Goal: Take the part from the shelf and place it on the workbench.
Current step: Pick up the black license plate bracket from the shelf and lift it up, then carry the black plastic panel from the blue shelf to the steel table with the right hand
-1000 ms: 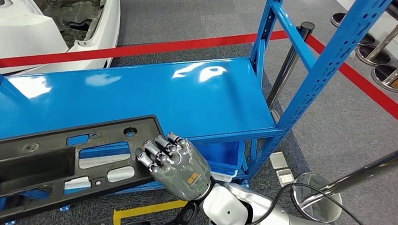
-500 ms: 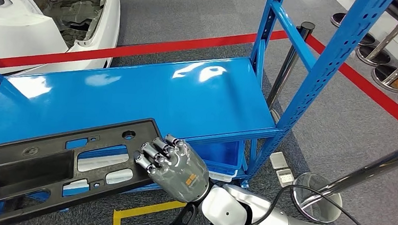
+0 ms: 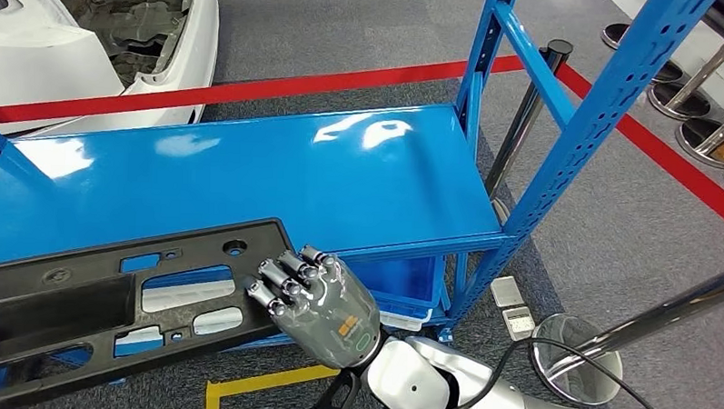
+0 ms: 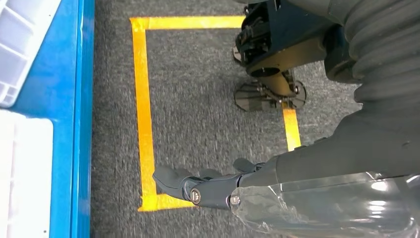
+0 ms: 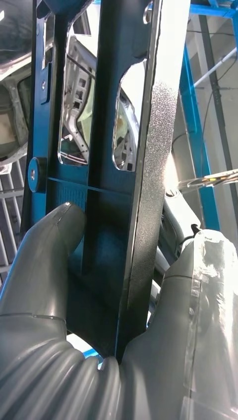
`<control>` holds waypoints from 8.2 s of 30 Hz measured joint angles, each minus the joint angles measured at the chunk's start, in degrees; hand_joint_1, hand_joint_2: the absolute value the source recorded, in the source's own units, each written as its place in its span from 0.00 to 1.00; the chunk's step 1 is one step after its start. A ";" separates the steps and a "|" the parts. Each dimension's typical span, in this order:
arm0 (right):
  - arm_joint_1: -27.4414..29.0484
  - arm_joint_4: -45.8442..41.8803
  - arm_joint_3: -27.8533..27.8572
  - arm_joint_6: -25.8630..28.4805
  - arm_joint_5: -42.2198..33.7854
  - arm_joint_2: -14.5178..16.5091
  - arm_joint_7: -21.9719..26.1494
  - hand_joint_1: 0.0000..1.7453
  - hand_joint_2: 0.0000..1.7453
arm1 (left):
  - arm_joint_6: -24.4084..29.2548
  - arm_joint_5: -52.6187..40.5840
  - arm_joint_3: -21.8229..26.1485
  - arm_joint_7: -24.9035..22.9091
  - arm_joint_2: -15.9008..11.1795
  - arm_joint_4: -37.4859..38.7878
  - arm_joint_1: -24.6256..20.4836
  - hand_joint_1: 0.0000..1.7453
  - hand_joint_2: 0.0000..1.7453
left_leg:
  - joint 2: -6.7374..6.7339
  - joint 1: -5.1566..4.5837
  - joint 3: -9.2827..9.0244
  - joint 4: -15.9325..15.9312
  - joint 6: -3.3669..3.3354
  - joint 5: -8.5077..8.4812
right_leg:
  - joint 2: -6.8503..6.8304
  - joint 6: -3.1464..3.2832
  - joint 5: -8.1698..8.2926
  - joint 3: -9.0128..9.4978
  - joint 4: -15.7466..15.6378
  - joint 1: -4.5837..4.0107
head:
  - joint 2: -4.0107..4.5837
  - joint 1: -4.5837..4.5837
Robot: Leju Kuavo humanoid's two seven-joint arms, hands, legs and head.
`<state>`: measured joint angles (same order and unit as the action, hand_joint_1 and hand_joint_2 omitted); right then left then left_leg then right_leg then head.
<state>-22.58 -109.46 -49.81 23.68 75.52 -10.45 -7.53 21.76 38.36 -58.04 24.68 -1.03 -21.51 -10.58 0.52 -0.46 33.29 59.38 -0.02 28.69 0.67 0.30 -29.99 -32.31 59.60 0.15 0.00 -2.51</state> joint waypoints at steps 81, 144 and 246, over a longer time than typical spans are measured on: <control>2.33 0.00 0.00 0.68 -1.10 0.79 0.55 1.00 1.00 | 3.53 0.69 0.05 -1.19 1.78 0.00 0.60 0.00 1.00 | -0.86 1.40 -2.68 -1.65 -0.54 0.63 | -0.73 -1.74 -2.80 -4.69 6.68 0.50 | 0.00 -0.60; 2.95 0.01 0.00 0.42 -1.95 0.94 -0.07 1.00 1.00 | 2.83 0.60 0.04 -1.47 1.79 0.00 0.31 0.00 1.00 | -1.08 1.21 -0.82 -1.28 -0.81 -0.34 | -0.81 -1.84 -6.52 -7.13 13.49 0.38 | 0.00 -1.16; 3.56 1.44 1.85 1.43 -12.22 1.57 -1.10 1.00 1.00 | 2.22 0.82 0.03 -0.72 1.27 0.06 -0.18 0.00 1.00 | 0.97 0.89 0.74 -0.43 0.36 -0.85 | 0.50 -0.21 0.40 -0.07 -0.59 0.17 | 0.00 -1.14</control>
<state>-19.02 -108.02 -47.96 25.11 63.30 -8.87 -8.64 23.98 39.18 -58.01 23.96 0.23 -21.45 -10.76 1.49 0.43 34.03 58.95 0.34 27.84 1.16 0.09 -29.59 -32.39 59.01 0.33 0.00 -3.65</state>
